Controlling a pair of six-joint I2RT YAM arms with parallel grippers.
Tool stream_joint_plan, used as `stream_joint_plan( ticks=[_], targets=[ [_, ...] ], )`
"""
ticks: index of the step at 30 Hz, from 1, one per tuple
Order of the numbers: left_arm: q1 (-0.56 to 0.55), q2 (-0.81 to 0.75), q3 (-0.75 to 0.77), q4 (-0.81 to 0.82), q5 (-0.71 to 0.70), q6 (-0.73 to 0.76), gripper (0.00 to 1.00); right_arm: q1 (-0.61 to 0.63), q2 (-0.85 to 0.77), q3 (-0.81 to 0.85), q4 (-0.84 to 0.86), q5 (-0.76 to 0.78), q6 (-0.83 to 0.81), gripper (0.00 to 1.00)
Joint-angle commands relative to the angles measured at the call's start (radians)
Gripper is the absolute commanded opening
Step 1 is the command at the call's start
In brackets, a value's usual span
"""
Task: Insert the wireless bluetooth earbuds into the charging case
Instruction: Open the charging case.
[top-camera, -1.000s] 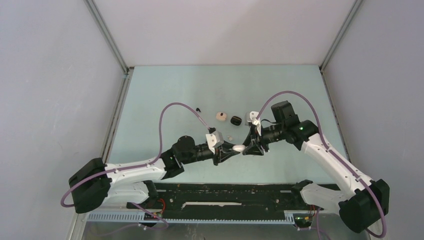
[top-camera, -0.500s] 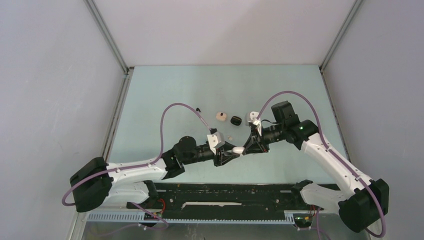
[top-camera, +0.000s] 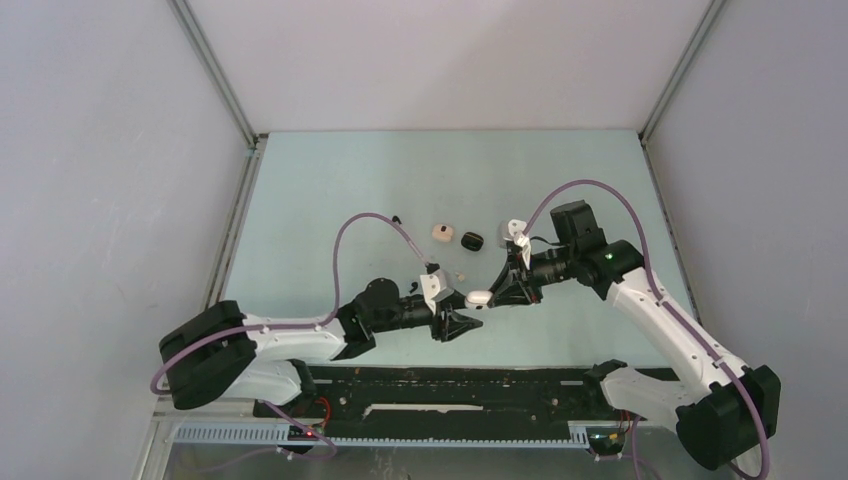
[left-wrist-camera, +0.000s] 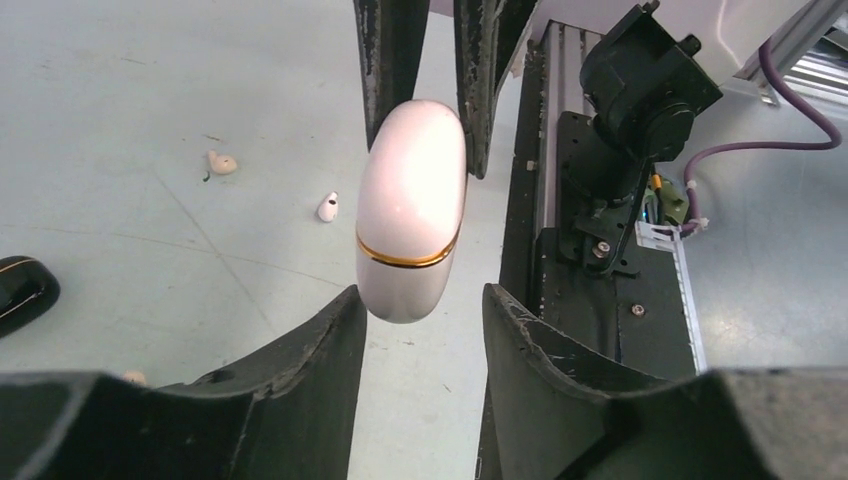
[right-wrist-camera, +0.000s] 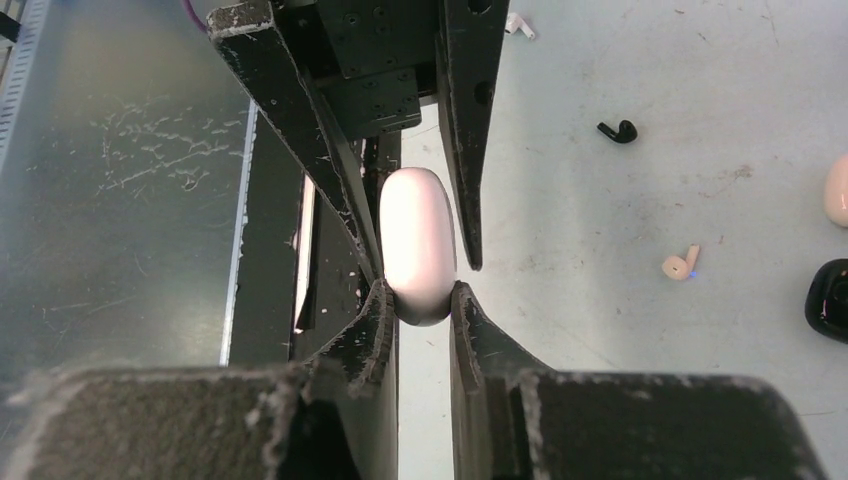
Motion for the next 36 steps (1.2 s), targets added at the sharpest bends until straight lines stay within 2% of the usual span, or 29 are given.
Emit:
stream_joint_plan(
  ticks=[1, 10, 21, 29, 36],
  targets=[
    [-0.004, 0.023, 0.025, 0.118, 0.049, -0.025, 0.51, -0.003, -0.016, 0.015, 0.010, -0.030, -0.016, 0.00],
    [0.000, -0.007, -0.010, 0.173, -0.003, -0.041, 0.48, -0.002, -0.005, 0.015, -0.003, -0.025, -0.035, 0.00],
    [0.006, 0.003, 0.002, 0.186, 0.025, -0.047, 0.37, -0.003, 0.004, 0.015, -0.007, -0.025, -0.034, 0.02],
    [0.007, 0.004, 0.005, 0.196, 0.028, -0.050, 0.38, 0.000, 0.015, 0.015, -0.001, -0.017, -0.020, 0.03],
    [0.007, 0.015, 0.014, 0.190, 0.048, -0.050, 0.28, 0.002, 0.026, 0.015, 0.005, -0.011, -0.005, 0.05]
  ],
)
